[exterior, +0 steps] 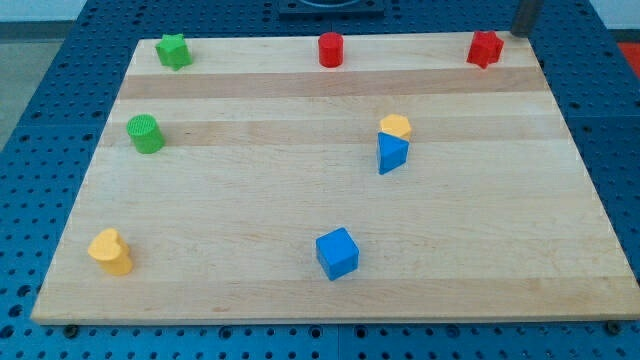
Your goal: Move red star towards yellow hexagon
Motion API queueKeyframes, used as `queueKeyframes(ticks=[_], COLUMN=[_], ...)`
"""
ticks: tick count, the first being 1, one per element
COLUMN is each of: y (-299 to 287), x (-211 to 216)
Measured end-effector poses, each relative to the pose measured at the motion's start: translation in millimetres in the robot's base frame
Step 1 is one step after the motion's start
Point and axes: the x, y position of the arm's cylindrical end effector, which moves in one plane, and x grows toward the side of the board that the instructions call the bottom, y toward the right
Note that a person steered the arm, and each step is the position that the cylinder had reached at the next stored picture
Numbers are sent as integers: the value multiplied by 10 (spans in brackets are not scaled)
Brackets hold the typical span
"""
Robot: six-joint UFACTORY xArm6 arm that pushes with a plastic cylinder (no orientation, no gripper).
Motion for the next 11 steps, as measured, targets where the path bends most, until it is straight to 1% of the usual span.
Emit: queueKeyframes(ticks=[2,4,6,8,11], y=[-89,-312,-734,-1119,-1897], x=[79,348,538,551,548])
